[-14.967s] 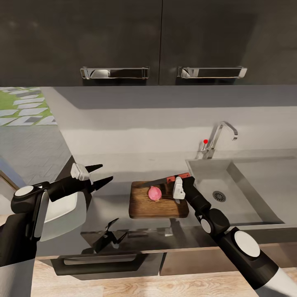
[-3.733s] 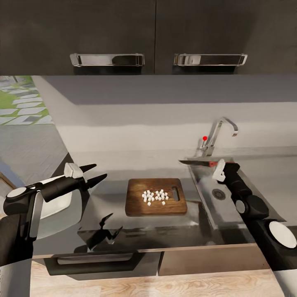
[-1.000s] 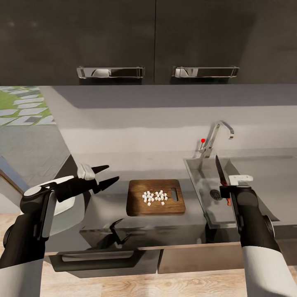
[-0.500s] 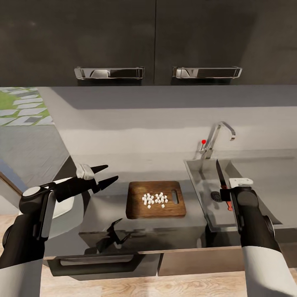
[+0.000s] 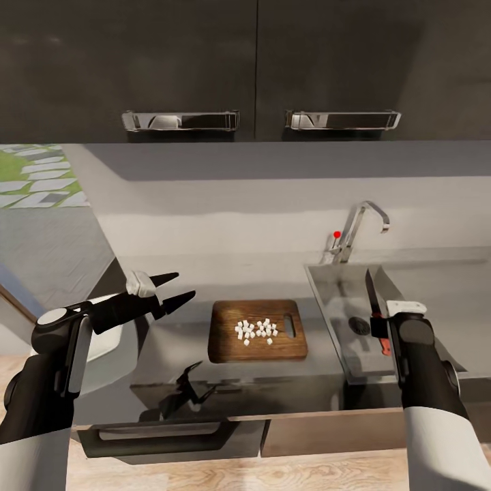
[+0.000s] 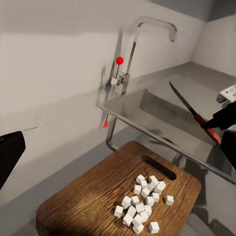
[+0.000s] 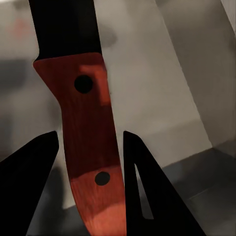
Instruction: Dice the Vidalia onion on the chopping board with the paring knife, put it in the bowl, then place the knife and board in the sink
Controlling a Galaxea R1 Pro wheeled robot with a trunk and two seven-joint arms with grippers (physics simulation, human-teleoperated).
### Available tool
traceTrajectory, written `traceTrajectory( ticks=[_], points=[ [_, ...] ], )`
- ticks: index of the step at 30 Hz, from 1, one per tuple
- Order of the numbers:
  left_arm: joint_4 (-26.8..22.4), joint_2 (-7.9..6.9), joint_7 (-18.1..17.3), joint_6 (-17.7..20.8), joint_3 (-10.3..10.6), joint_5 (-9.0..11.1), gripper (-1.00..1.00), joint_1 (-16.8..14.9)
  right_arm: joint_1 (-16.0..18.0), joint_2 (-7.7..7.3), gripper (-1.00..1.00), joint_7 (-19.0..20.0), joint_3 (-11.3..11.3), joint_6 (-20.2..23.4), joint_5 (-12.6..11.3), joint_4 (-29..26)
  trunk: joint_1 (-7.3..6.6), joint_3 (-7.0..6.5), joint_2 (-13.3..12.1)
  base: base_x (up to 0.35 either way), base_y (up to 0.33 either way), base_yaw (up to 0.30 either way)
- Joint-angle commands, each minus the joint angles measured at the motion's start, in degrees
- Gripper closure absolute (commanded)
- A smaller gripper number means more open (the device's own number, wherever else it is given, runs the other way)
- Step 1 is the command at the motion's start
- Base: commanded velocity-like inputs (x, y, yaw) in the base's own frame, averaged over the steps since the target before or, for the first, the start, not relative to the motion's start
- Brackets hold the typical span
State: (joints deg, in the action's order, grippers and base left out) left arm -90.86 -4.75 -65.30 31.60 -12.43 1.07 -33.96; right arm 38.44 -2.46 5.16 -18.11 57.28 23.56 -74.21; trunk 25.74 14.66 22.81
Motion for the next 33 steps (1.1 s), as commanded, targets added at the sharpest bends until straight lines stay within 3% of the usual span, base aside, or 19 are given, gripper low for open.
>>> traceTrajectory(
  ticks=[1, 12, 24, 33],
  points=[
    [-0.02, 0.00, -0.19, 0.57, -0.04, 0.11, -1.00, -0.06, 0.05, 0.00, 1.00, 0.55, -0.05, 0.22, 0.58, 0.05, 0.04, 0.11, 0.11, 0.114, -0.057, 0.000],
    [-0.04, 0.00, -0.46, 0.59, 0.00, 0.15, -1.00, -0.06, 0.05, 0.00, 1.00, 0.55, -0.16, 0.20, 0.53, 0.57, 0.04, 0.11, 0.11, 0.132, -0.099, 0.000],
    [-0.10, -0.31, -0.43, 0.84, -0.13, 0.24, -1.00, -0.06, 0.05, 0.02, 1.00, 0.55, -0.17, -0.07, 0.53, 5.86, 0.04, 0.11, 0.11, 0.004, -0.003, 0.000],
    [-0.19, 0.48, -0.52, 0.83, 0.07, 0.33, -1.00, -0.06, 0.05, 0.13, 1.00, 0.55, -0.17, -0.10, 0.45, 6.68, 0.04, 0.11, 0.11, 0.000, 0.000, 0.000]
  ],
)
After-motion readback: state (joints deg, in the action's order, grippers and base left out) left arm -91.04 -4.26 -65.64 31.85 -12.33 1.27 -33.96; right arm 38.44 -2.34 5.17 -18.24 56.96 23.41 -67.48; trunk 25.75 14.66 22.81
